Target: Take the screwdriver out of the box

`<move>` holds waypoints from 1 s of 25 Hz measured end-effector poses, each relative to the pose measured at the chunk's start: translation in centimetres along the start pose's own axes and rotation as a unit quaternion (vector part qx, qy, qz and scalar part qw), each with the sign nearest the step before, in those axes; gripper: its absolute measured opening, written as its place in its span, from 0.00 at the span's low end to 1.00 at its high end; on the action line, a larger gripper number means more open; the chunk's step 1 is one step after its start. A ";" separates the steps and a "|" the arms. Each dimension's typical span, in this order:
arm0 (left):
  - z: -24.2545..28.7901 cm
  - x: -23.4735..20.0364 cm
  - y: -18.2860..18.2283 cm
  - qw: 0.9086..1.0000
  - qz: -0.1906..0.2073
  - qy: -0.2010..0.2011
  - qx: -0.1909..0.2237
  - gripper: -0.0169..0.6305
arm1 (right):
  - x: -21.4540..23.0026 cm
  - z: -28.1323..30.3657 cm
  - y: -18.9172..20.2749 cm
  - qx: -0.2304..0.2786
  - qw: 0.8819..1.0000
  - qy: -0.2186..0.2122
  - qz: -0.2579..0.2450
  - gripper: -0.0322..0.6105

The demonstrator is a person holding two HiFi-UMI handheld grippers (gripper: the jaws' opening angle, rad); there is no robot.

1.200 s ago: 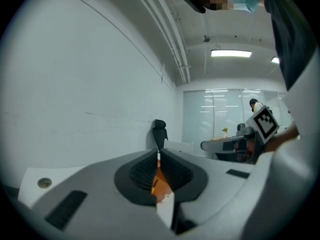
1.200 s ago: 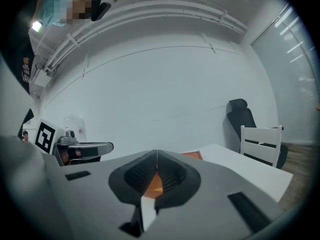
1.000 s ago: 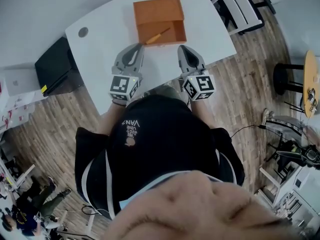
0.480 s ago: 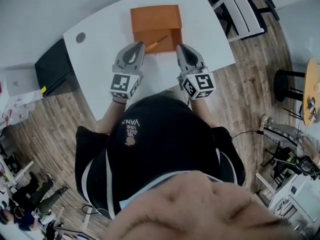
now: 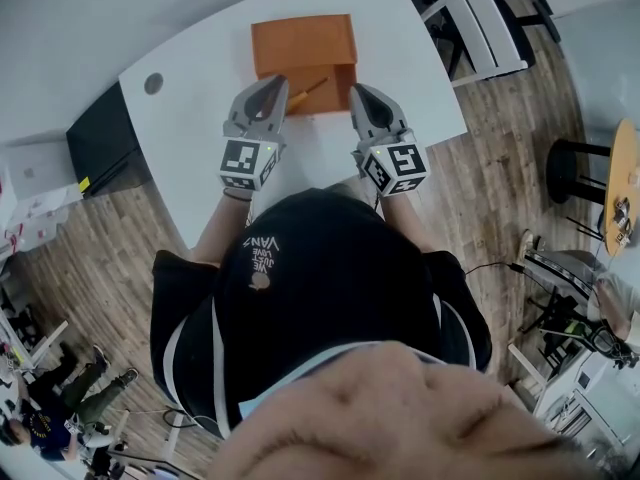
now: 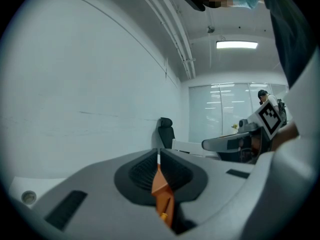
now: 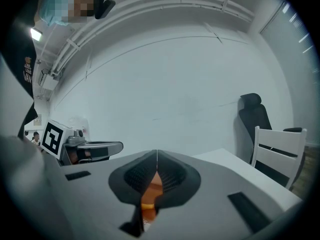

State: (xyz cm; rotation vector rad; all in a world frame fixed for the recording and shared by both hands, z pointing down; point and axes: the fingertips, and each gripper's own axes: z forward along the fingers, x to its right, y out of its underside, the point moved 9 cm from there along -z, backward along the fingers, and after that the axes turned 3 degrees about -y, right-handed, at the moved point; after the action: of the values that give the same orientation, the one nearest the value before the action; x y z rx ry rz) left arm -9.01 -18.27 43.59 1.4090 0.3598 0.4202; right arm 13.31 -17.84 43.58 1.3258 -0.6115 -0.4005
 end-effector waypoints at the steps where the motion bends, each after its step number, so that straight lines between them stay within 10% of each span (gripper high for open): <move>1: 0.3 0.1 0.0 1.000 -0.001 -0.001 -0.001 0.07 | 0.2 0.1 0.0 -0.001 1.000 -0.001 0.000 0.07; 25: 4.7 -0.8 2.6 0.996 0.012 0.029 -0.082 0.07 | 2.5 2.9 0.4 -0.009 1.000 -0.005 0.013 0.07</move>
State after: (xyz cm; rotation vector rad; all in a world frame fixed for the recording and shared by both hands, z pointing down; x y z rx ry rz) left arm -7.66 -22.46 46.76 1.2429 0.3486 0.5004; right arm 13.40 -21.46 44.78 1.2979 -0.6320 -0.3905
